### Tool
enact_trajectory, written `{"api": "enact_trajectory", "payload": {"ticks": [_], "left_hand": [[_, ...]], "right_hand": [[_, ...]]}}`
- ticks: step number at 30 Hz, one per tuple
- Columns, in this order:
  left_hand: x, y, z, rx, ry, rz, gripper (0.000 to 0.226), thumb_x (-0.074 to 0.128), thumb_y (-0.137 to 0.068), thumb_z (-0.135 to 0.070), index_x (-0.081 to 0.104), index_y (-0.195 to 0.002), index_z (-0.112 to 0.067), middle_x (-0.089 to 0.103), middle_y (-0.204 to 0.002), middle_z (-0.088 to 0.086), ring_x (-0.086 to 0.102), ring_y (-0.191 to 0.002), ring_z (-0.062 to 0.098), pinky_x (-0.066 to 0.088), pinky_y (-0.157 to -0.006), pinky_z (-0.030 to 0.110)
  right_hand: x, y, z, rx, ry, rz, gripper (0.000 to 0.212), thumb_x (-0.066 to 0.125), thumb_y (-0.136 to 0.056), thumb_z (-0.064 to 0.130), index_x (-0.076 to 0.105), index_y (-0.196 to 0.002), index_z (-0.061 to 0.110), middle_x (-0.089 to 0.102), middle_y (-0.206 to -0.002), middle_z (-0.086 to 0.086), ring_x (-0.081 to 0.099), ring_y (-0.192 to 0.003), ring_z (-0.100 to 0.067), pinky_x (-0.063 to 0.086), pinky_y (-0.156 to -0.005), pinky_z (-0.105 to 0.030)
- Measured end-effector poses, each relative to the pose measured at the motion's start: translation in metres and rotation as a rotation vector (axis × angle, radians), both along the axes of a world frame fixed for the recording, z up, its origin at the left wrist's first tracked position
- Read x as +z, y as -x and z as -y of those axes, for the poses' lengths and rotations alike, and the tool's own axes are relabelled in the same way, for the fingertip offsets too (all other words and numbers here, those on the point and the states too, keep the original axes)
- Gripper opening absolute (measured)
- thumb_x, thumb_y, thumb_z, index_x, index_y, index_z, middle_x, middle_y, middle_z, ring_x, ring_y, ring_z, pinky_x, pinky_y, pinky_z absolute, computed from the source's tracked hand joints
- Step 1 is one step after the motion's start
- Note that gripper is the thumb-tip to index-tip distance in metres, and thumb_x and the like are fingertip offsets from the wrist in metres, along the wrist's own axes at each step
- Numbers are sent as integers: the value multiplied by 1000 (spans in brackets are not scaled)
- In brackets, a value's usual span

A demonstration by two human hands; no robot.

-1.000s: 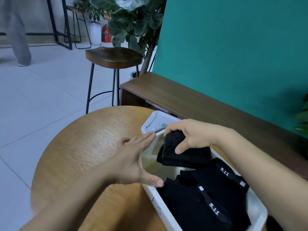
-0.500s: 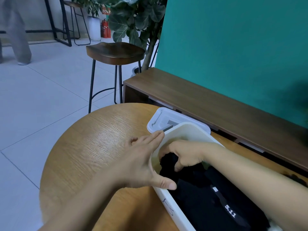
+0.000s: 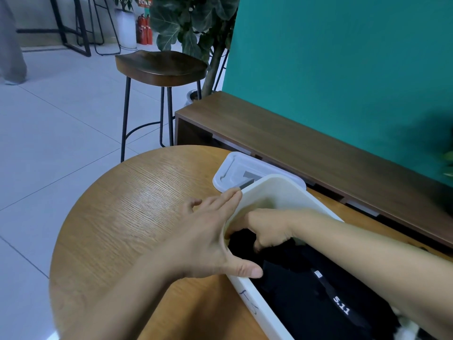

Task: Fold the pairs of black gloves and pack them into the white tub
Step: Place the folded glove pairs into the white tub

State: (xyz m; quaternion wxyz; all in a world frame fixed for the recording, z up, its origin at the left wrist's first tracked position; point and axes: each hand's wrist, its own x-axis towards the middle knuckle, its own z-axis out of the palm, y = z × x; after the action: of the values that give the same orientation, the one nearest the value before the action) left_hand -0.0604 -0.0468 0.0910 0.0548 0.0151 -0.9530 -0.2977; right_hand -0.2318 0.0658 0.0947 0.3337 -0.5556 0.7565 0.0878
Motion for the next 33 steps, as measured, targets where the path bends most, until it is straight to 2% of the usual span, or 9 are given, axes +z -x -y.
{"api": "enact_trajectory", "payload": {"ticks": [4,13,20,22,23,25,27,30,33], "left_hand": [[1,-1,0,0,-1,5,140,45,-45,-97,-5,-159,-31,-10,-163,-22,-10,-140,-13,-26,-102,13],[2,-5,1,11,-12,32,142,49,-45,-97,-6,-158,-32,-10,-163,-23,-10,-145,-10,-17,-111,25],[3,-4,-1,16,-41,36,145,39,-39,-104,-4,-158,-34,-8,-162,-25,-9,-143,-12,-17,-110,24],[5,-4,-1,16,-42,43,145,39,-39,-104,-4,-158,-34,-9,-162,-26,-9,-141,-13,-17,-109,23],[5,-4,-2,17,-40,45,145,38,-38,-104,-4,-158,-34,-9,-162,-26,-9,-141,-13,-17,-109,24],[5,-4,-2,19,-38,44,146,38,-38,-104,-4,-158,-34,-9,-162,-27,-9,-142,-13,-17,-110,24],[5,-4,-3,20,-39,44,146,38,-37,-105,-3,-158,-34,-9,-161,-28,-13,-136,-21,-19,-108,22],[5,-3,-4,14,-42,50,146,39,-37,-104,-4,-158,-34,-9,-161,-28,-19,-126,-28,-23,-105,18],[5,-3,-5,16,-31,55,147,37,-36,-105,-4,-158,-34,-9,-161,-28,-21,-124,-31,-23,-104,16]], "right_hand": [[5,-2,2,-2,1,22,71,73,-78,12,47,-141,31,52,-141,8,46,-131,-14,42,-108,-41],[23,-1,-10,-95,91,134,64,66,-87,0,47,-145,20,50,-145,9,41,-135,-1,31,-115,-24],[39,2,-29,-179,193,186,62,68,-86,4,51,-141,25,55,-140,13,45,-131,2,36,-114,-33],[48,1,-35,-203,213,195,59,68,-86,3,53,-140,25,59,-133,11,53,-116,11,46,-104,-26],[51,1,-38,-208,223,195,57,66,-88,1,54,-139,22,60,-128,7,56,-100,17,52,-89,-16],[52,3,-44,-185,209,175,50,63,-90,-2,57,-136,17,59,-118,2,55,-74,19,45,-58,-3],[51,2,-48,-146,206,103,44,65,-90,3,63,-130,22,51,-107,8,53,-77,7,45,-59,-7],[47,2,-51,-136,243,63,37,70,-87,10,69,-118,30,43,-97,12,50,-89,-7,48,-82,-24],[49,6,-51,-175,238,90,31,70,-87,10,73,-110,29,45,-93,11,51,-83,-8,51,-77,-27]]}}
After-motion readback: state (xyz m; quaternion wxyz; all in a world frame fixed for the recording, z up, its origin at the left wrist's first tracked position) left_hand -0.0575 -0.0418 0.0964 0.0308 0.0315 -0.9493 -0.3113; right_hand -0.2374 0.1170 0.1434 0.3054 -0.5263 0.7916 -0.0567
